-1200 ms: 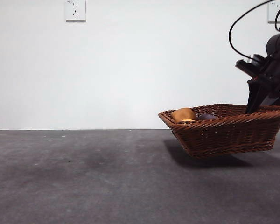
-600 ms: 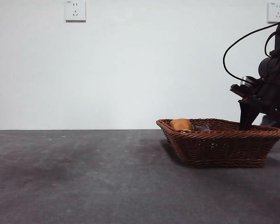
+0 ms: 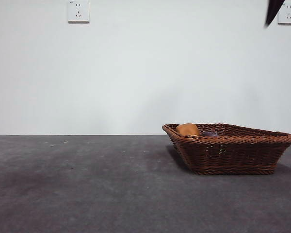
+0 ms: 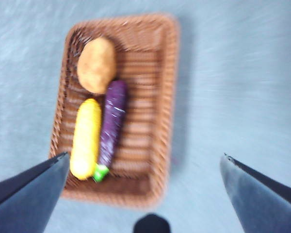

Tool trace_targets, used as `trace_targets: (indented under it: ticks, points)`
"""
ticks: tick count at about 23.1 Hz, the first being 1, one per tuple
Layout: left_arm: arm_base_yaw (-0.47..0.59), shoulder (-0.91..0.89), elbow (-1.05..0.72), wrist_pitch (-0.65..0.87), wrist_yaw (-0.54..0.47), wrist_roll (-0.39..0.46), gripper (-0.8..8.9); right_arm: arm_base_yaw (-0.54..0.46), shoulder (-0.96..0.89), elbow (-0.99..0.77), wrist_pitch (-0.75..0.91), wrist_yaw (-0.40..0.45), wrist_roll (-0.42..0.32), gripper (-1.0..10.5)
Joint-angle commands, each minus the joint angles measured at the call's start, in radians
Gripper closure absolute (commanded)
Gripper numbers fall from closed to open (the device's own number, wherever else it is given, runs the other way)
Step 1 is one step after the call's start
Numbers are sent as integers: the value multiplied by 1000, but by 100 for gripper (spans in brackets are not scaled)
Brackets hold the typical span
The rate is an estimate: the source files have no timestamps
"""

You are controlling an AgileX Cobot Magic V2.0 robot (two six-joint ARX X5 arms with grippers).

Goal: Help me put the vegetables on the table into the basket

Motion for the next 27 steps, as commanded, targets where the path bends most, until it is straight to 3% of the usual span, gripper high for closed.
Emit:
trace_targets:
  ticks: [1,2,3,5,14,27]
  points:
    - [-2,-6,-5,2,-3,64,817,0,-152,0,-80,115,16,451]
    - [-2,-6,-5,2,-3,80,817,0,-209,0,-113,159,23,534]
    - [-2,-6,-6,2,-3,93,817,0,-278,0,-155,190,26,696]
    - [-2,-6,-6,2,-2,93,817,0,-395,-3,-207,193,51,977]
    - [-2,-8,-6,2,-2,66,817,2,-733,-5,-207,190,133,947]
    - [-2,27,-6,2,24,52,817,2,-698,-4,-207,198,149,947]
